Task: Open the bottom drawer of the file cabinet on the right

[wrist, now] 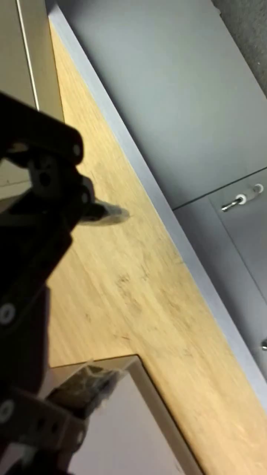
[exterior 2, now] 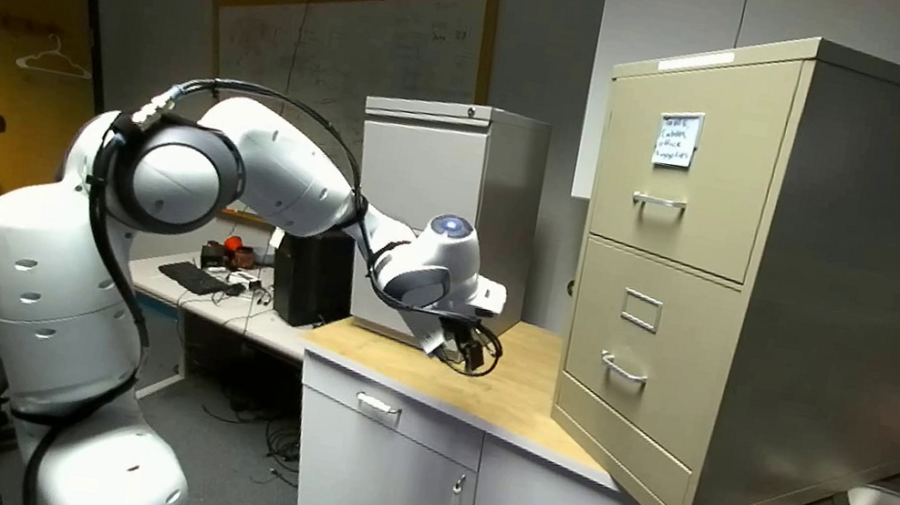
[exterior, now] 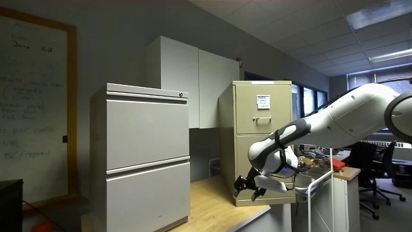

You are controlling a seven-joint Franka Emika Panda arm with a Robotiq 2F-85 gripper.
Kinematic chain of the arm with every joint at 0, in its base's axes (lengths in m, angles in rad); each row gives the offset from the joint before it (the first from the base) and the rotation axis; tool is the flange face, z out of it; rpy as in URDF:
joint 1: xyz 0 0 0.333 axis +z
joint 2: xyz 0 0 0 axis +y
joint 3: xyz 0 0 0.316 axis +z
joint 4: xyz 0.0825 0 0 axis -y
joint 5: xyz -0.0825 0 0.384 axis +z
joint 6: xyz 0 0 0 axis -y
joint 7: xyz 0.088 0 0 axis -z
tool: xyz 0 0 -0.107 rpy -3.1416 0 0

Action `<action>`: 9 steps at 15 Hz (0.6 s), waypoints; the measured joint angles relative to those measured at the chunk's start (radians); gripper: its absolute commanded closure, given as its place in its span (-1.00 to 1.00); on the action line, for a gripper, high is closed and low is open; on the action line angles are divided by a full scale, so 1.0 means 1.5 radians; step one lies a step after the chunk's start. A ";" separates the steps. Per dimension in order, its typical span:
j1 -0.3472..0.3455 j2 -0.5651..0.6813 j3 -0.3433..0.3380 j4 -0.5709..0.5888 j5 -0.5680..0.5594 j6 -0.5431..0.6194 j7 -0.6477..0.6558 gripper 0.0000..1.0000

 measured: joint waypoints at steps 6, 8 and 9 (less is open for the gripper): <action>-0.020 -0.002 -0.059 0.001 0.200 0.095 -0.077 -1.00; -0.024 -0.004 -0.081 0.004 0.274 0.109 -0.119 -1.00; -0.025 -0.006 -0.092 0.005 0.310 0.112 -0.141 -1.00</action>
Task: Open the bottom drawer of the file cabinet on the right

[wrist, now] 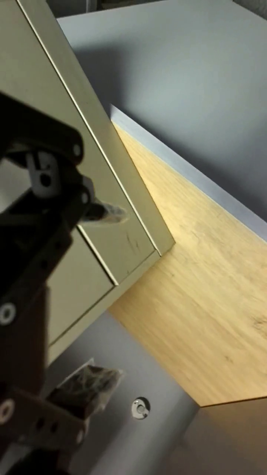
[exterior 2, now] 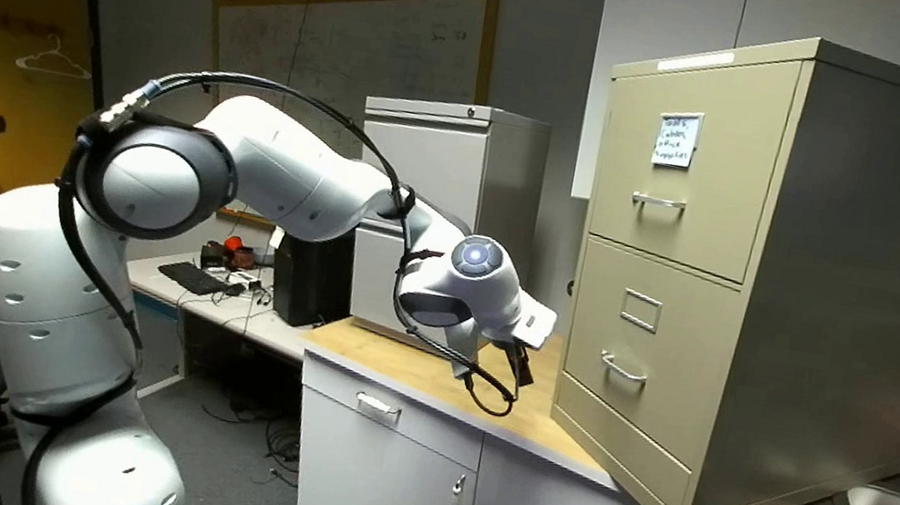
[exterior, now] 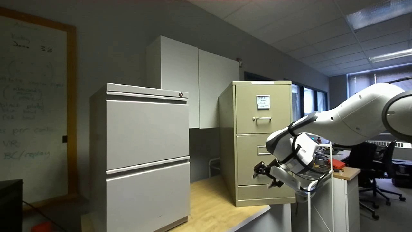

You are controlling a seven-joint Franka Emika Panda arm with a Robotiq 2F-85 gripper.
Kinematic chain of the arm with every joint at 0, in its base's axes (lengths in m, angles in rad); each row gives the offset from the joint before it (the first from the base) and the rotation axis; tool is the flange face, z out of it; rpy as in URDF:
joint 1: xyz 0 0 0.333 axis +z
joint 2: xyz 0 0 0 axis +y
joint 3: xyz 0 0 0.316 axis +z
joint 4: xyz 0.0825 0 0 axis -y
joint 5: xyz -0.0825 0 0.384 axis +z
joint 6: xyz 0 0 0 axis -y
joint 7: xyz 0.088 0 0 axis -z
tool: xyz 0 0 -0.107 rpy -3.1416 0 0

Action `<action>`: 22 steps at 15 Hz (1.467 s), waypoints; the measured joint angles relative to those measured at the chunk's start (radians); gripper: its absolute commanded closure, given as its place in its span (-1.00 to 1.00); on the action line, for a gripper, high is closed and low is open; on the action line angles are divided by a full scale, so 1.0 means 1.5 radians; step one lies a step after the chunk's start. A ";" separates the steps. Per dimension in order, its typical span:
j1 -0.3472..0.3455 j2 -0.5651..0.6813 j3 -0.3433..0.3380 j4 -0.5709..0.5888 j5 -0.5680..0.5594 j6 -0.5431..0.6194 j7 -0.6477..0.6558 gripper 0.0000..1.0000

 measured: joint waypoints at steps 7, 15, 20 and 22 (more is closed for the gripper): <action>-0.005 -0.021 -0.065 0.017 0.266 0.000 -0.181 -1.00; -0.014 -0.015 -0.111 0.045 0.425 -0.059 -0.288 -1.00; -0.012 -0.011 -0.109 0.043 0.425 -0.059 -0.288 -1.00; -0.005 -0.001 -0.100 0.040 0.431 -0.043 -0.288 -1.00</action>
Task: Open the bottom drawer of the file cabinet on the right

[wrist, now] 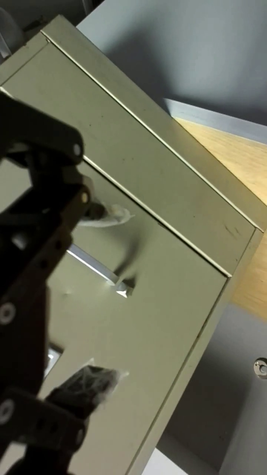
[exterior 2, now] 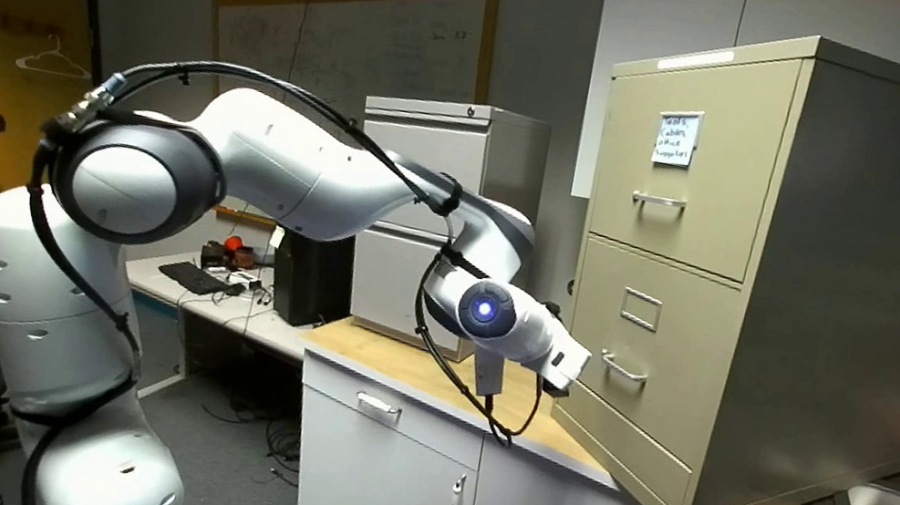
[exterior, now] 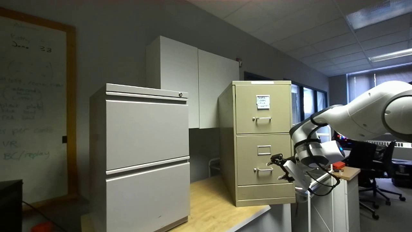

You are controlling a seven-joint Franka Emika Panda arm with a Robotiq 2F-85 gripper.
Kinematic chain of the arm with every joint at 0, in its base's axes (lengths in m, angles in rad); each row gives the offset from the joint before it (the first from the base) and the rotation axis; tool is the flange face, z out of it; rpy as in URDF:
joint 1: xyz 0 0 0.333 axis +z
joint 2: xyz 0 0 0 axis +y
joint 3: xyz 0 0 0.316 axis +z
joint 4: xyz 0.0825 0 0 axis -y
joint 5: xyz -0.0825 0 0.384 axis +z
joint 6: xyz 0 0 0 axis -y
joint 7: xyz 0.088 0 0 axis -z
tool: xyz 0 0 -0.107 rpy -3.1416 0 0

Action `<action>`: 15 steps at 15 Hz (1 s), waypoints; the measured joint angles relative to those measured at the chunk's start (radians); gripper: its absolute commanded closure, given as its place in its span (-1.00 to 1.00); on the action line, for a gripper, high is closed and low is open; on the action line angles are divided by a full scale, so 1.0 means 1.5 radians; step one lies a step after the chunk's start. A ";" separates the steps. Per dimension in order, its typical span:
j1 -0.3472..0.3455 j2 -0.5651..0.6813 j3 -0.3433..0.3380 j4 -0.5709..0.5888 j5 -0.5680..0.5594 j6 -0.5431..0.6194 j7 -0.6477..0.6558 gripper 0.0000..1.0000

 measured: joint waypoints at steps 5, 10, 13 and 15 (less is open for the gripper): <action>0.020 0.061 0.019 0.042 0.044 0.106 0.000 -1.00; 0.004 0.118 0.004 0.123 0.056 0.126 0.004 -1.00; -0.007 0.149 -0.002 0.166 0.056 0.122 0.011 -1.00; -0.014 0.176 -0.004 0.194 0.056 0.105 0.028 -1.00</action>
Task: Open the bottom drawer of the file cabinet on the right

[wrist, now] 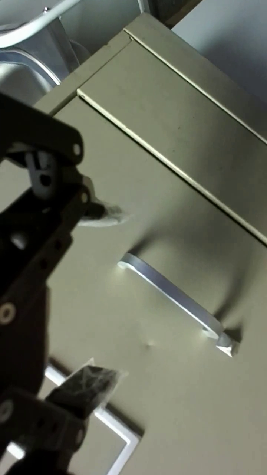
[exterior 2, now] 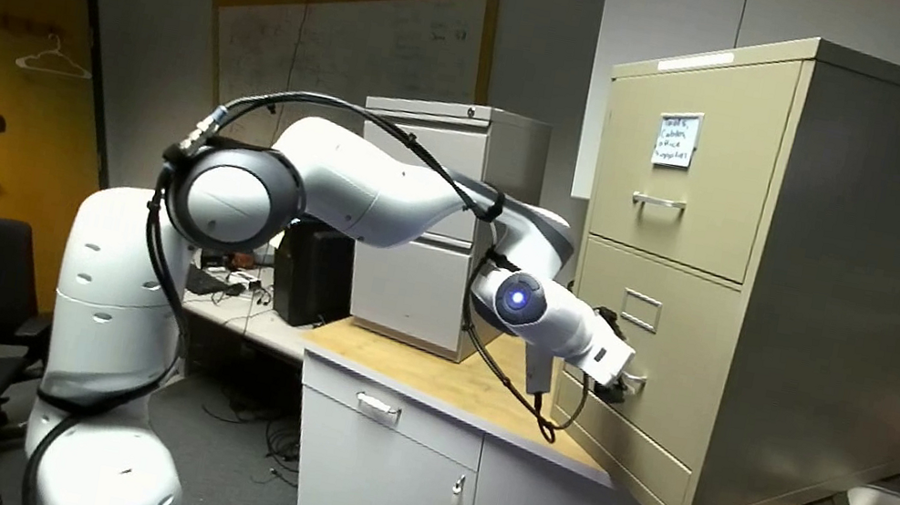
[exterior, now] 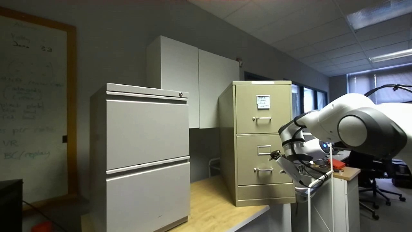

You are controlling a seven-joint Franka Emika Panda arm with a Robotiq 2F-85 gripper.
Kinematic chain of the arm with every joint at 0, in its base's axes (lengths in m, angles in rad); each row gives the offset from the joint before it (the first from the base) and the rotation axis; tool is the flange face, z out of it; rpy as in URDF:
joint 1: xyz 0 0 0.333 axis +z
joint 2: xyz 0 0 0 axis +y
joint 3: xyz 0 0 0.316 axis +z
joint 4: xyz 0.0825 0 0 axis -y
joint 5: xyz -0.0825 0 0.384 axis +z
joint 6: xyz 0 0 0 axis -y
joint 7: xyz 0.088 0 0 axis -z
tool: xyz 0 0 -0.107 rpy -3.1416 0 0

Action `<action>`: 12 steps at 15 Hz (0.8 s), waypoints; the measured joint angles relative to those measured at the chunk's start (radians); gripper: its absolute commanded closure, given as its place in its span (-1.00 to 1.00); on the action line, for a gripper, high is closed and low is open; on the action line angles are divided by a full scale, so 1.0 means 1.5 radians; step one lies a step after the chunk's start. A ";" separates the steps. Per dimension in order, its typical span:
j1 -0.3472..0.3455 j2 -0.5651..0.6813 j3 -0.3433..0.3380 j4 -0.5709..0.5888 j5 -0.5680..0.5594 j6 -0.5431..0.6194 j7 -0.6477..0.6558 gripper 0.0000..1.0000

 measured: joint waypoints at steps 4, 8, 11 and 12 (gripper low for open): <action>-0.013 0.059 0.000 0.046 -0.001 -0.039 0.039 -1.00; -0.028 0.116 0.000 0.079 -0.008 -0.066 0.077 -0.52; -0.041 0.145 -0.001 0.096 -0.020 -0.085 0.108 -0.20; -0.044 0.153 -0.001 0.106 -0.026 -0.088 0.118 -0.02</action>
